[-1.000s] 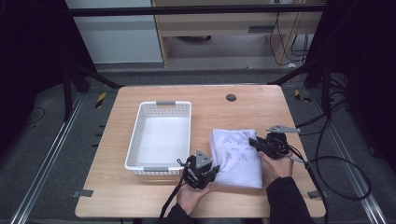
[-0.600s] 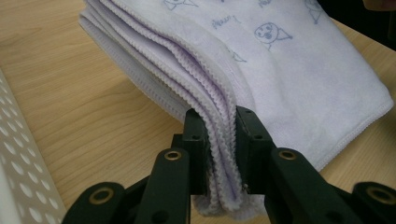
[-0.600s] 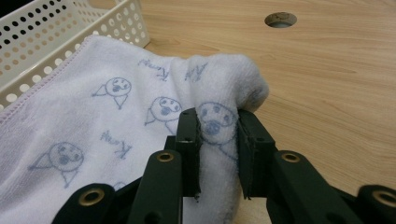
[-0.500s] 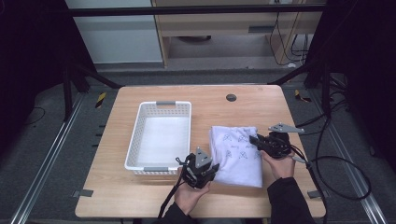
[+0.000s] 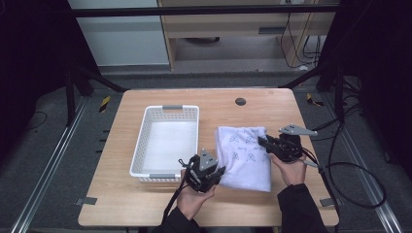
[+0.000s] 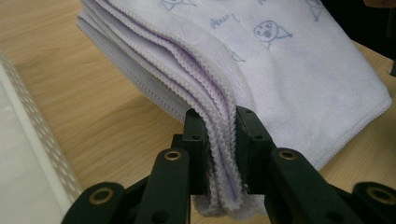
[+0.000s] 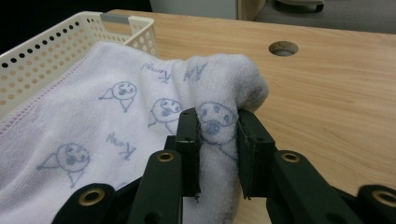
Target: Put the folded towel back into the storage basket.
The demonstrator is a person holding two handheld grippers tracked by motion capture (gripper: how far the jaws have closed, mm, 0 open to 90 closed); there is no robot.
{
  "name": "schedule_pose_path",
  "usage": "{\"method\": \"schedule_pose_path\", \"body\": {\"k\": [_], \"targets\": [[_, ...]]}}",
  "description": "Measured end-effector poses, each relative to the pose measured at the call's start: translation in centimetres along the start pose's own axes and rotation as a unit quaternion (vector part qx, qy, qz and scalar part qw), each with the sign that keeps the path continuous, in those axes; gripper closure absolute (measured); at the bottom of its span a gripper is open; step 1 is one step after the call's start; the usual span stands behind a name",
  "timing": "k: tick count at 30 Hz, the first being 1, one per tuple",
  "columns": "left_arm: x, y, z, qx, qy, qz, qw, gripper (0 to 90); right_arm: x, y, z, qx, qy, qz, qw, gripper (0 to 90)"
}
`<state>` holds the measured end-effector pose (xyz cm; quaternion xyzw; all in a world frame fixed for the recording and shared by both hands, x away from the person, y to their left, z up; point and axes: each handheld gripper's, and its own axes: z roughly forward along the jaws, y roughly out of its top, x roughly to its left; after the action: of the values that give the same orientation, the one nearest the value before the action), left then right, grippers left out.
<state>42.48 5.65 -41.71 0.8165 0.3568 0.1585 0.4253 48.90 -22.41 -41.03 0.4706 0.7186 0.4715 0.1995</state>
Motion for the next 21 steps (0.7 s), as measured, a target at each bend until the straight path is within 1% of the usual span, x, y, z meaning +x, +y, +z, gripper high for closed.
{"method": "schedule_pose_path", "body": {"k": [2, 4, 8, 9, 10, 11, 15, 21], "targets": [[0.2, 0.2, -0.3, -0.002, -0.001, -0.002, 1.0, 74.7, 0.2, 0.4, 0.0, -0.005, 0.002, -0.001, 1.0, 72.9], [0.5, 0.3, -0.8, -0.005, 0.003, 0.002, 1.0, 74.7, 0.4, 0.7, 0.0, -0.009, 0.006, -0.001, 0.9999, 72.9], [0.8, 0.7, -1.6, -0.006, 0.003, 0.006, 1.0, 74.7, 0.9, 1.1, 0.0, -0.012, 0.009, -0.004, 0.9999, 72.9], [0.8, 0.7, -1.6, -0.006, 0.003, 0.006, 1.0, 74.7, 1.0, 1.2, 0.0, -0.014, 0.011, -0.002, 0.9998, 72.9], [1.1, 0.9, -2.0, -0.007, -0.001, 0.007, 1.0, 74.7, 1.1, 1.3, 0.0, -0.014, 0.011, -0.005, 0.9998, 72.9], [1.3, 1.0, -2.2, -0.01, -0.002, 0.004, 0.9999, 74.7, 1.2, 1.5, -0.1, -0.015, 0.011, -0.005, 0.9998, 72.9], [1.8, 1.3, -2.9, -0.015, -0.001, 0.004, 0.9999, 74.7, 1.7, 2.2, -0.2, -0.027, 0.017, -0.006, 0.9995, 72.9], [2.6, 1.7, -4.1, -0.023, 0.0, 0.002, 0.9997, 74.7, 2.6, 3.4, 0.0, -0.031, 0.021, -0.009, 0.9992, 72.9]]}}
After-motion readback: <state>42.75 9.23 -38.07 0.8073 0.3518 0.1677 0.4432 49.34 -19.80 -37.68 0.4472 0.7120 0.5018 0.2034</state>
